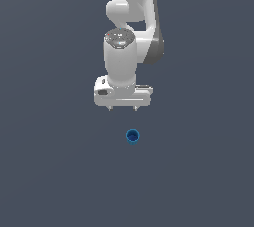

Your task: Pick up the object and move it to a goal position.

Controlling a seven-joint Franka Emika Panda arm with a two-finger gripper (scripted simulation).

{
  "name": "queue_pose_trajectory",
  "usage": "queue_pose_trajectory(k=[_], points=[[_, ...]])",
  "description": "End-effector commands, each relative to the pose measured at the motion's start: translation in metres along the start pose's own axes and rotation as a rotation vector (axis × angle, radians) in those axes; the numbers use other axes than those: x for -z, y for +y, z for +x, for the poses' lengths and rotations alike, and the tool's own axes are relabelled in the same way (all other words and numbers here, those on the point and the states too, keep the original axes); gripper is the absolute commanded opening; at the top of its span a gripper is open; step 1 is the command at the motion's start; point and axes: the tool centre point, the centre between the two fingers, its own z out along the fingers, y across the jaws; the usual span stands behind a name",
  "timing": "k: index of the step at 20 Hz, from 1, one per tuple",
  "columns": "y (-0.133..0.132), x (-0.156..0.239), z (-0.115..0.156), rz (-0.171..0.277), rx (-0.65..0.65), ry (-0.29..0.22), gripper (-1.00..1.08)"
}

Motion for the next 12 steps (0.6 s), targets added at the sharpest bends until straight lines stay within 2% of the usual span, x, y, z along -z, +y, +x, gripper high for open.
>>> queue_pose_trajectory(k=[1, 12], points=[[0.000, 0.000, 0.000, 0.000, 0.000, 0.000, 1.00], [-0.029, 0.003, 0.005, -0.013, 0.080, 0.024, 1.00]])
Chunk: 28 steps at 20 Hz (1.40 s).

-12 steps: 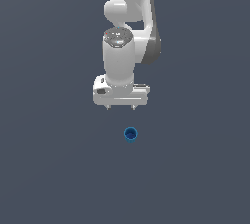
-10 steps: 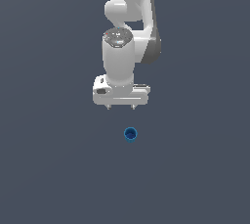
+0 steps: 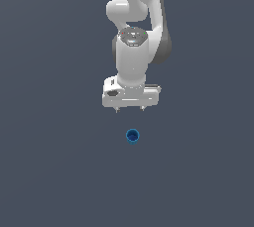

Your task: Pick up the object and move it to a goal position.

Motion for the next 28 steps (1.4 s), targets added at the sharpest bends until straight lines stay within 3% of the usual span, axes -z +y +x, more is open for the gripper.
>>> queue_pose_trajectory(k=[1, 13, 28], points=[[0.000, 0.000, 0.000, -0.001, 0.004, 0.001, 1.00], [-0.001, -0.015, 0.012, 0.005, -0.114, -0.009, 1.00], [-0.009, -0.070, 0.044, 0.005, -0.477, -0.040, 1.00]])
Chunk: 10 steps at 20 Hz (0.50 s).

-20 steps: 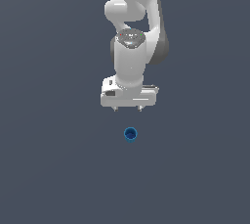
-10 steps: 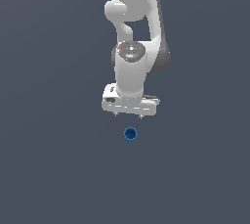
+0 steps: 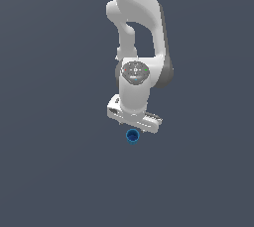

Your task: Pick up the object and move it to a goal position.

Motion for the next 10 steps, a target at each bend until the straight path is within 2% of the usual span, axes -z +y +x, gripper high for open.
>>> queue_pose_trajectory(k=[1, 10], points=[[-0.003, -0.008, 0.004, -0.002, -0.055, -0.003, 1.00], [-0.009, -0.026, 0.010, -0.007, -0.163, -0.010, 1.00]])
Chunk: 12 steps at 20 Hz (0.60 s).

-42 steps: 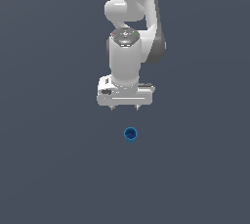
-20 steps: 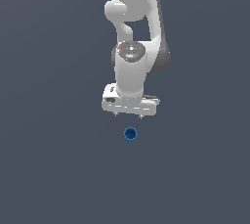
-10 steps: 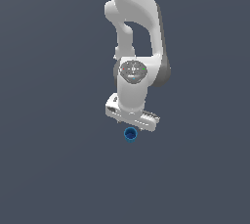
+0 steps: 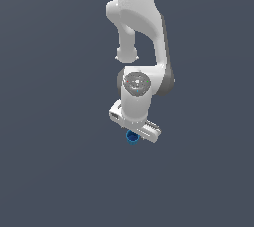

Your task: Pick up the object and move it to a goal position.

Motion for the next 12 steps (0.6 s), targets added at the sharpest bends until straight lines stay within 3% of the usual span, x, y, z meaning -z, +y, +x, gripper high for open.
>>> queue_pose_trajectory(k=[1, 12], points=[[-0.001, -0.003, 0.001, -0.001, -0.018, 0.000, 1.00], [-0.001, -0.023, 0.001, -0.001, -0.022, -0.001, 1.00]])
